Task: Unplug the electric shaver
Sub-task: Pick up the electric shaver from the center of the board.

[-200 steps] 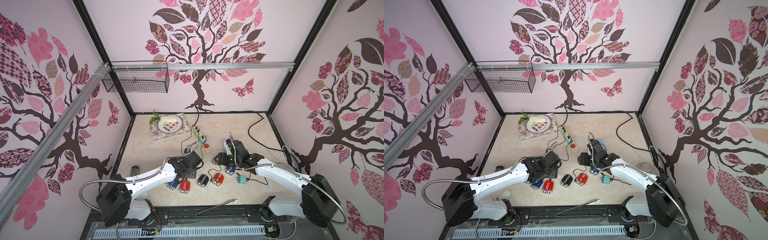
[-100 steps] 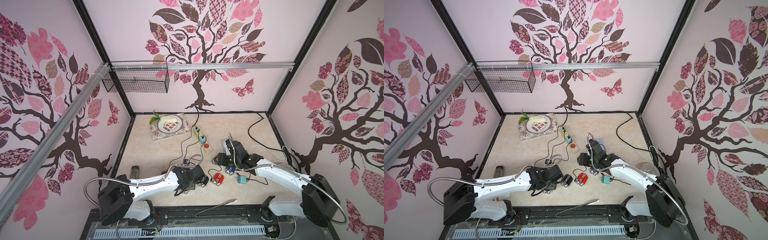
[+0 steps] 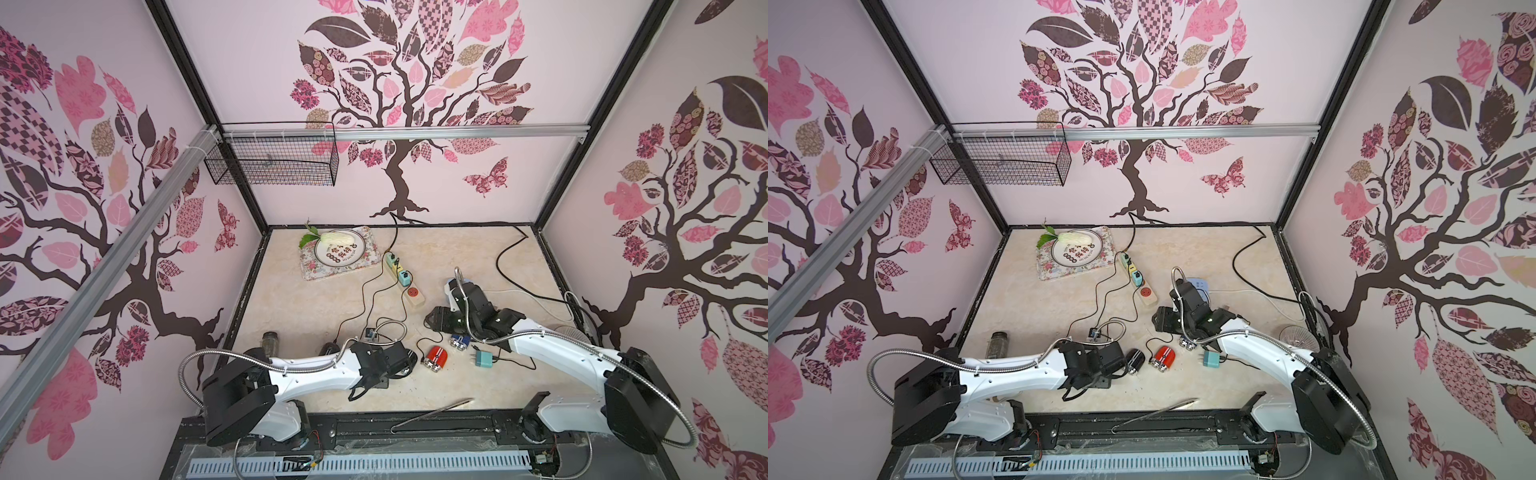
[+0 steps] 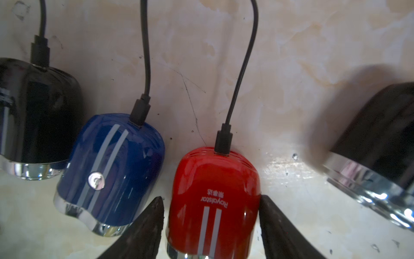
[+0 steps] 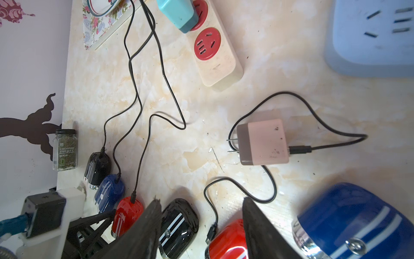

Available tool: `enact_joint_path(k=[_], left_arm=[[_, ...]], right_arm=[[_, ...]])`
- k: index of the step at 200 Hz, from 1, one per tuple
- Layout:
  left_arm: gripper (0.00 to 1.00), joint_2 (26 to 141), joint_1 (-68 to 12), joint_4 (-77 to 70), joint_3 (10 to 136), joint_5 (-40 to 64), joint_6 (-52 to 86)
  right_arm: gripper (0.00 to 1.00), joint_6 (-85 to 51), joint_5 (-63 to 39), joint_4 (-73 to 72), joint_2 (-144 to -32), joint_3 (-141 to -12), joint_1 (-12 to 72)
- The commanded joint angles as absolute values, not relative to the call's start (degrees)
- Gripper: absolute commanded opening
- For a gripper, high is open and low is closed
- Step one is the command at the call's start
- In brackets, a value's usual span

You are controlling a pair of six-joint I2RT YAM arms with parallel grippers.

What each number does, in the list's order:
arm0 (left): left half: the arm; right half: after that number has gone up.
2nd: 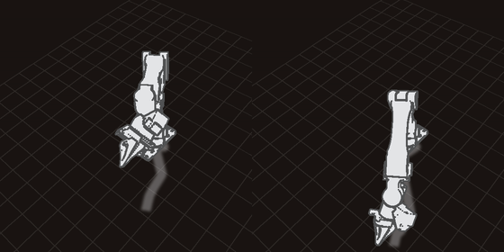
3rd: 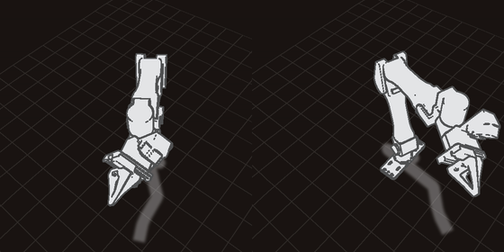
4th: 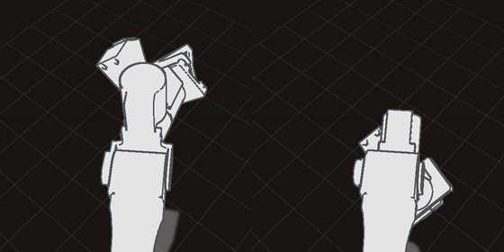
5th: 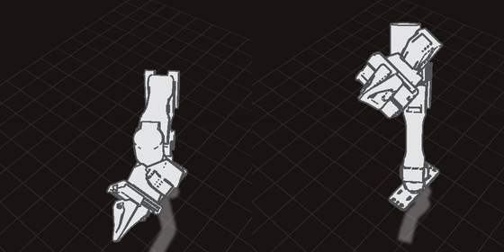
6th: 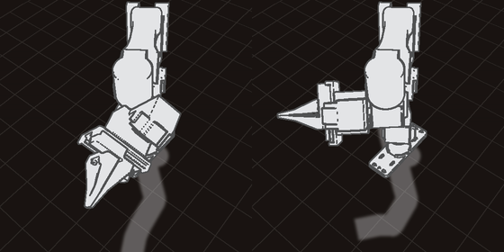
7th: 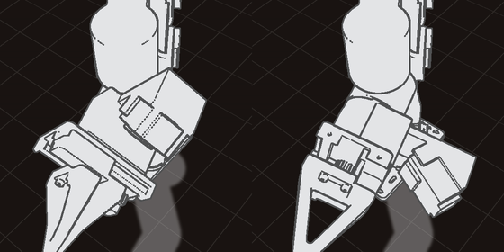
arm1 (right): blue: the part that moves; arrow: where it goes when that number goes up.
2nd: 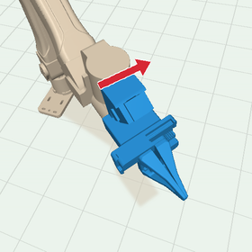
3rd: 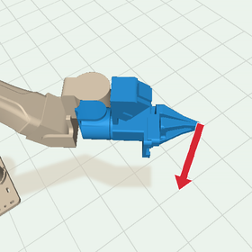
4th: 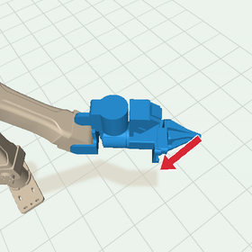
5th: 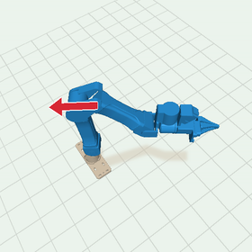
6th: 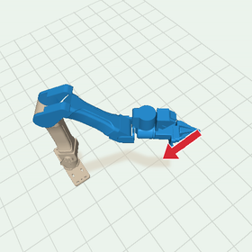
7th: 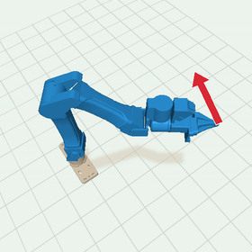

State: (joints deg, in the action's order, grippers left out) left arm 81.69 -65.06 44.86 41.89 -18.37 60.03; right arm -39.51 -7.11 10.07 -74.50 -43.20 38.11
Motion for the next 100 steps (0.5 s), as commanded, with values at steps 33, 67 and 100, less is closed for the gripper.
enact_joint_path(k=[33,67,100], left_arm=[[0.66,85.52,-66.56,41.46,40.35,-17.27,61.82],[0.61,87.03,-66.78,40.08,39.99,-16.70,61.69],[0.48,86.03,-66.79,40.25,39.73,-17.25,61.52]], right_arm=[[0.60,-40.07,-6.25,9.58,-73.92,-43.33,38.59],[0.60,-40.08,-5.98,9.62,-73.65,-43.33,38.70],[0.61,-39.99,-5.88,9.67,-73.46,-43.33,38.75]])
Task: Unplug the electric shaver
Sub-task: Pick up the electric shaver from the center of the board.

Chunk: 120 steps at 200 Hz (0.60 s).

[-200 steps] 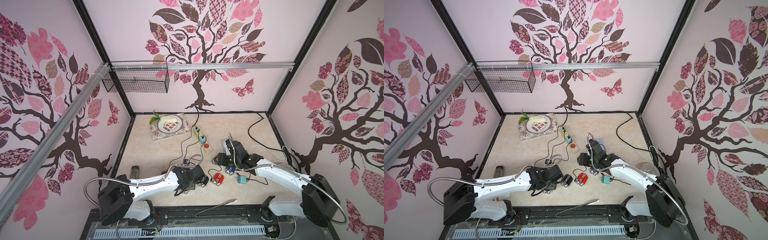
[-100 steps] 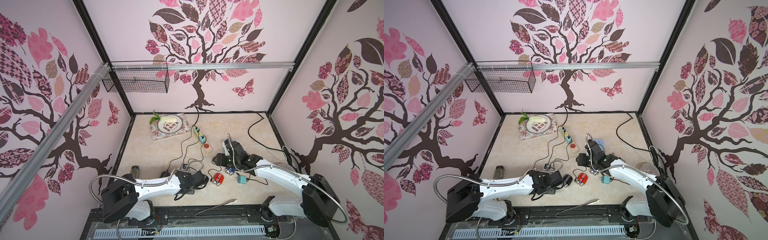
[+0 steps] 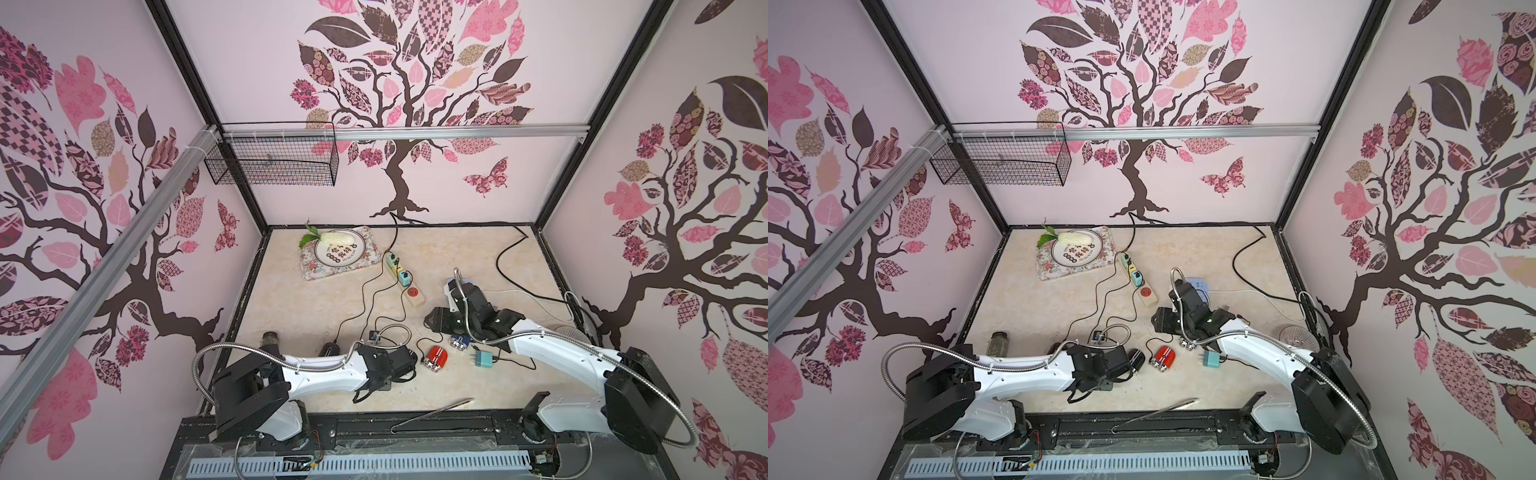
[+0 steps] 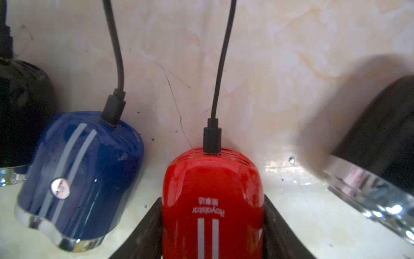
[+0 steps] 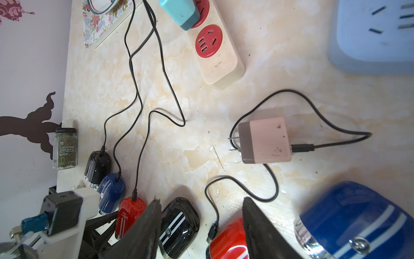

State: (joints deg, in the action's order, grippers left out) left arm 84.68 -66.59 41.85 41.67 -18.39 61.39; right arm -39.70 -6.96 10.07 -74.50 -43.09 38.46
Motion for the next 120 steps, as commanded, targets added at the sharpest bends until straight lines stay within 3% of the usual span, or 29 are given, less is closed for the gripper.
enact_joint_path(k=[1,48,120], left_arm=[[0.47,85.91,-66.79,40.25,39.69,-17.28,61.52],[0.24,80.73,-66.76,39.00,40.11,-19.14,58.21],[0.21,72.69,-64.16,34.72,38.94,-18.23,53.03]], right_arm=[[0.60,-39.95,-5.88,9.67,-73.47,-43.33,38.76],[0.61,-40.58,-8.68,7.59,-73.17,-42.76,38.69],[0.61,-42.84,-16.26,1.76,-72.65,-41.06,38.70]])
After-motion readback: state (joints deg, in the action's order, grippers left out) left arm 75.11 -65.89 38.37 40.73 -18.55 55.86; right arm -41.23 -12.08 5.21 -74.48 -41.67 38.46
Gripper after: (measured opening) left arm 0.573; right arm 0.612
